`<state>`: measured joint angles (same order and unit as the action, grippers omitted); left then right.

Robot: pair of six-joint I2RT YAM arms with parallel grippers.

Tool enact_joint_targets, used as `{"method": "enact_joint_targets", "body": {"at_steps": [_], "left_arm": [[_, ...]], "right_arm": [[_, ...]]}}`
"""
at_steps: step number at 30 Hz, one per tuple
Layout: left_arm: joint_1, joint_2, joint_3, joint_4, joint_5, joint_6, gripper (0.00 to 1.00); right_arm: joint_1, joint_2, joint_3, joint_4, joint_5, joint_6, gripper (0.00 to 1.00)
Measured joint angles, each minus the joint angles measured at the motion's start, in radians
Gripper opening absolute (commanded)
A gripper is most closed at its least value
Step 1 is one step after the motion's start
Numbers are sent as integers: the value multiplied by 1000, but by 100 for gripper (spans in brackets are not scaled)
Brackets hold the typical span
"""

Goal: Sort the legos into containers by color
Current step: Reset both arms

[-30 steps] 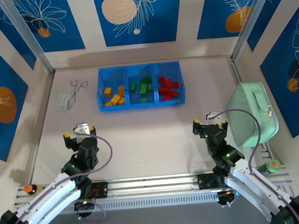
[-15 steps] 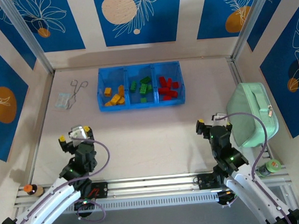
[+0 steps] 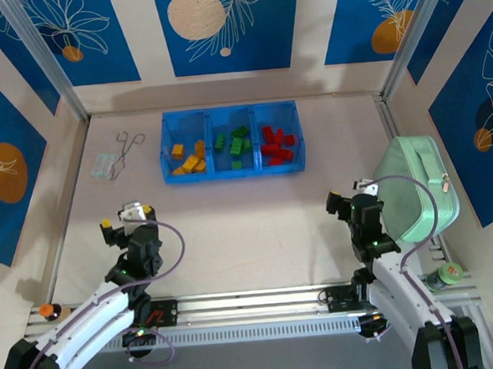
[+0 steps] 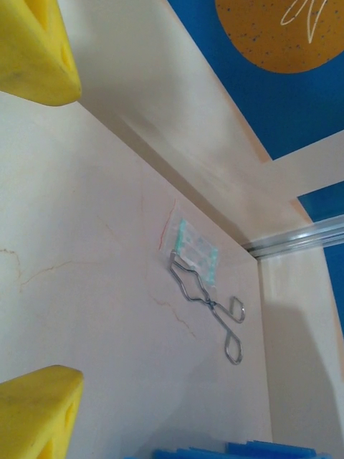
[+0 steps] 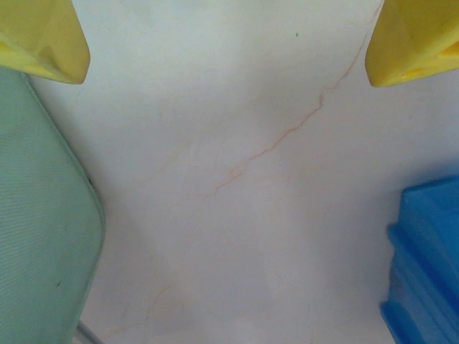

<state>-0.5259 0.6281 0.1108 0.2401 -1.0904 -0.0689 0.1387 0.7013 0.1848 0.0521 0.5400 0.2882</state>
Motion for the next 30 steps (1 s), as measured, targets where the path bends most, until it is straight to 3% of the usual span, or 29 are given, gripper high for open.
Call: {"method": "enact_joint_targets", "body": {"at_steps": [9, 30], "left_arm": [[79, 128, 0, 104, 77, 0, 93], [218, 399, -3, 503, 235, 18, 93]], "right_arm": [[-5, 203, 37, 166, -25, -19, 99], [-9, 412, 40, 512, -47, -87, 99]]}}
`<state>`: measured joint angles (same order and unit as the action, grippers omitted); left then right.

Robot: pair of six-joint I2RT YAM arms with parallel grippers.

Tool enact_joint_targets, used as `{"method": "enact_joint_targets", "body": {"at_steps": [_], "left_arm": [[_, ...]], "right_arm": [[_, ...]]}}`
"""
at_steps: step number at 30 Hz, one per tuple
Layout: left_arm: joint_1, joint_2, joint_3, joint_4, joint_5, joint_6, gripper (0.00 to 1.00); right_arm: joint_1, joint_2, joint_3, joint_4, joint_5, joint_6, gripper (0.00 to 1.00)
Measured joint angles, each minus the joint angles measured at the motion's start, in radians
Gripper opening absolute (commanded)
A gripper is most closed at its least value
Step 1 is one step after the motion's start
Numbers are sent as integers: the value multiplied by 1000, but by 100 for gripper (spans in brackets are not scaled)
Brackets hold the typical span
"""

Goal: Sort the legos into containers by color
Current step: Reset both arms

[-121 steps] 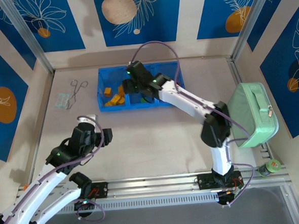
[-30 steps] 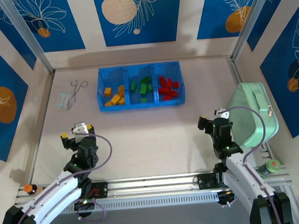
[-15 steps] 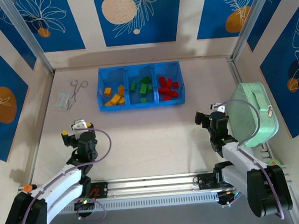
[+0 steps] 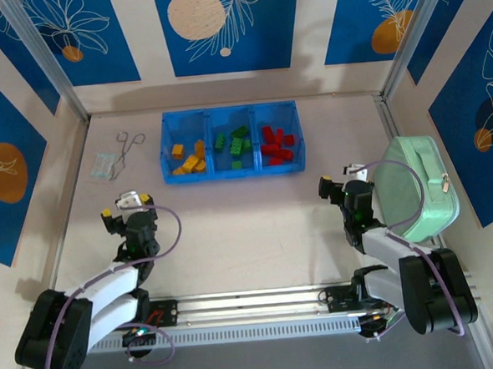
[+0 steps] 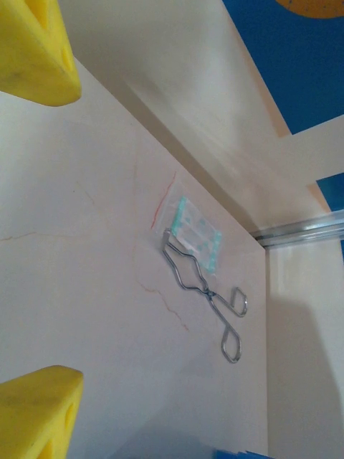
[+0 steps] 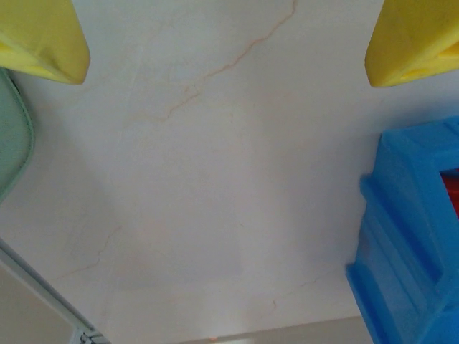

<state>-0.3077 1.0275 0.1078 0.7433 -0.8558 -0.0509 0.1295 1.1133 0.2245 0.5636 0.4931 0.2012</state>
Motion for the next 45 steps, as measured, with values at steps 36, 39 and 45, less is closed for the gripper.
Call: {"method": "enact_joint_targets", "body": {"at_steps": [36, 39, 45], "left_arm": [[39, 502, 21, 608, 205, 132, 92], [39, 512, 24, 614, 259, 156, 92], [34, 518, 26, 619, 311, 190, 98]], "right_arm": [[-98, 116, -30, 326, -56, 24, 99], [-108, 233, -61, 493, -62, 24, 99], [-49, 372, -126, 658, -76, -32, 99]]}}
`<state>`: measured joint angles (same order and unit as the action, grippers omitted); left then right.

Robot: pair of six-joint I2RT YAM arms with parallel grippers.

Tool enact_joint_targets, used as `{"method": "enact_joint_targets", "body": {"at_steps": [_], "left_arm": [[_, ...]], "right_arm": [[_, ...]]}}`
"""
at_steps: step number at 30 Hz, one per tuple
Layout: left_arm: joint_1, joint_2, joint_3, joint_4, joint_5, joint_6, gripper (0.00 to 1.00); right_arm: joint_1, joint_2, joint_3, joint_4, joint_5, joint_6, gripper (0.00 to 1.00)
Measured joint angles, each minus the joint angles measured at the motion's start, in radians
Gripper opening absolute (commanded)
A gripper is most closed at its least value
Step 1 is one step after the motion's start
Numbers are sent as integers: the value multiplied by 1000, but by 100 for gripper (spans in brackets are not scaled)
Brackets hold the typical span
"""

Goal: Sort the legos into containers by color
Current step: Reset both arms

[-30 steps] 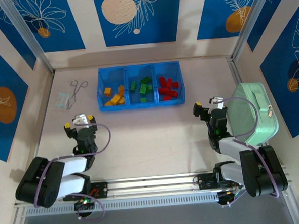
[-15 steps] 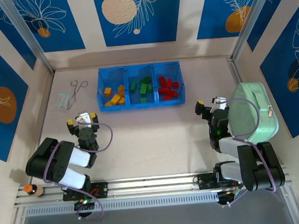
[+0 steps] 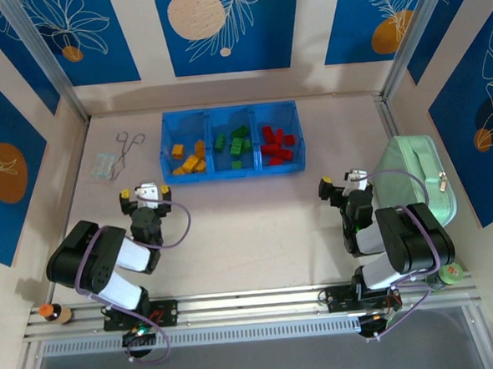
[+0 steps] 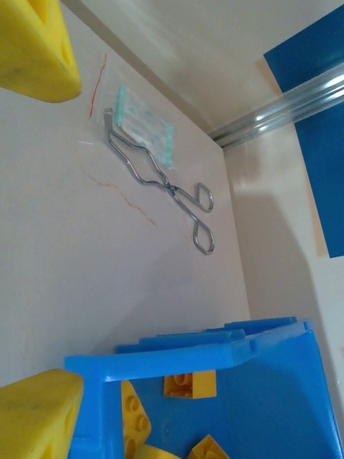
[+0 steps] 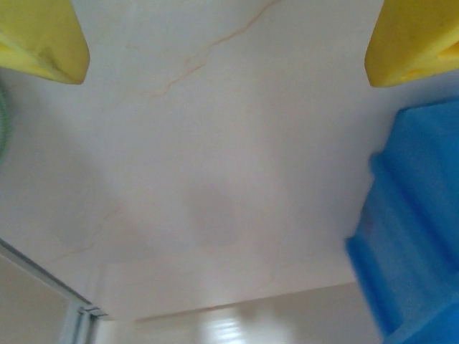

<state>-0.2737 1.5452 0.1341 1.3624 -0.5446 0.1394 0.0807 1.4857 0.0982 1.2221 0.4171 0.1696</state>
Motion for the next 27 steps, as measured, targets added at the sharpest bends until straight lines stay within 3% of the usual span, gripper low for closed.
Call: {"method": "enact_joint_targets", "body": {"at_steps": [8, 14, 27], "left_arm": [[-13, 1, 0, 5, 22, 28, 100], [-19, 16, 8, 7, 48, 51, 100], [-19, 21, 11, 8, 51, 53, 100]], "right_arm": [[103, 63, 24, 124, -7, -120, 99], [94, 102, 59, 112, -36, -155, 99], [-26, 60, 285, -261, -104, -83, 99]]}}
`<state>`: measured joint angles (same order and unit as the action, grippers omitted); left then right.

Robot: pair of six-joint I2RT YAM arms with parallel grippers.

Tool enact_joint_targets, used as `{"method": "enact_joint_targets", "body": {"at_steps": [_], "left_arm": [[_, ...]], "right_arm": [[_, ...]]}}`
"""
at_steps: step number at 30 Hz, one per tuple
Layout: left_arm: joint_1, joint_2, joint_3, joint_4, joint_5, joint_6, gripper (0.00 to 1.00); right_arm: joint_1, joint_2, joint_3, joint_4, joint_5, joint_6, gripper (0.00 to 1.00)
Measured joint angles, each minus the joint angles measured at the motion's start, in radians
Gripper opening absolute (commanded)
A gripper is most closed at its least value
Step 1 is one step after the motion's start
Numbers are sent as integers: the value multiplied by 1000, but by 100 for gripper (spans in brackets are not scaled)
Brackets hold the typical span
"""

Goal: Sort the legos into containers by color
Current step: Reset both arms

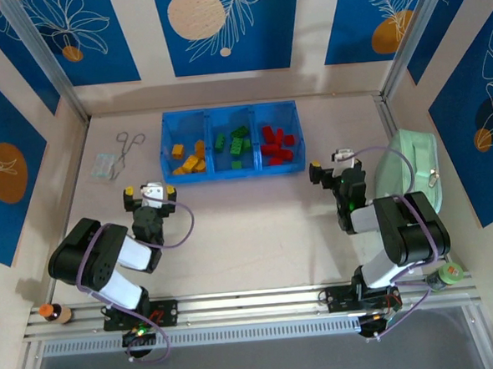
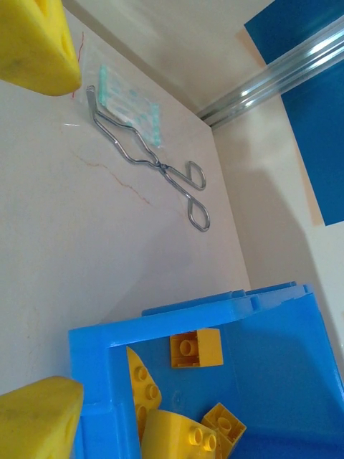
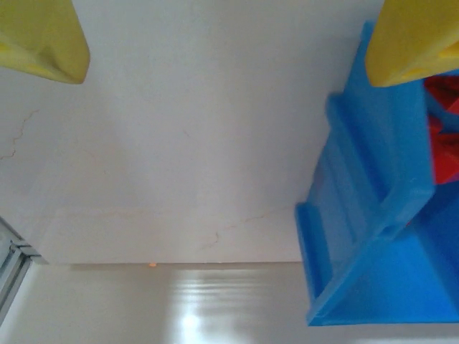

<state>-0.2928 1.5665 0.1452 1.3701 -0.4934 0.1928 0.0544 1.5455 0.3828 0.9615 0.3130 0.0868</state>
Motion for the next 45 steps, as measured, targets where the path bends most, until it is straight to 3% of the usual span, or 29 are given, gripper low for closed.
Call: {"method": "enact_joint_targets", "body": {"at_steps": [7, 18, 27, 32, 40, 45], "left_arm": [[3, 2, 5, 0, 0, -1, 100], [20, 2, 21, -13, 0, -11, 100], [103, -43, 191, -312, 36, -99, 100], [127, -49, 207, -393, 68, -132, 100], [130, -20, 12, -155, 143, -135, 99], [142, 18, -6, -60, 216, -132, 99]], "right_arm": [[-23, -4, 6, -88, -17, 29, 99], [-13, -5, 0, -88, -52, 26, 99], [-13, -5, 0, -89, -52, 26, 99], [-20, -5, 0, -89, -51, 37, 99], [-23, -5, 0, -92, -51, 45, 99], [-23, -5, 0, -92, -50, 45, 99]]}}
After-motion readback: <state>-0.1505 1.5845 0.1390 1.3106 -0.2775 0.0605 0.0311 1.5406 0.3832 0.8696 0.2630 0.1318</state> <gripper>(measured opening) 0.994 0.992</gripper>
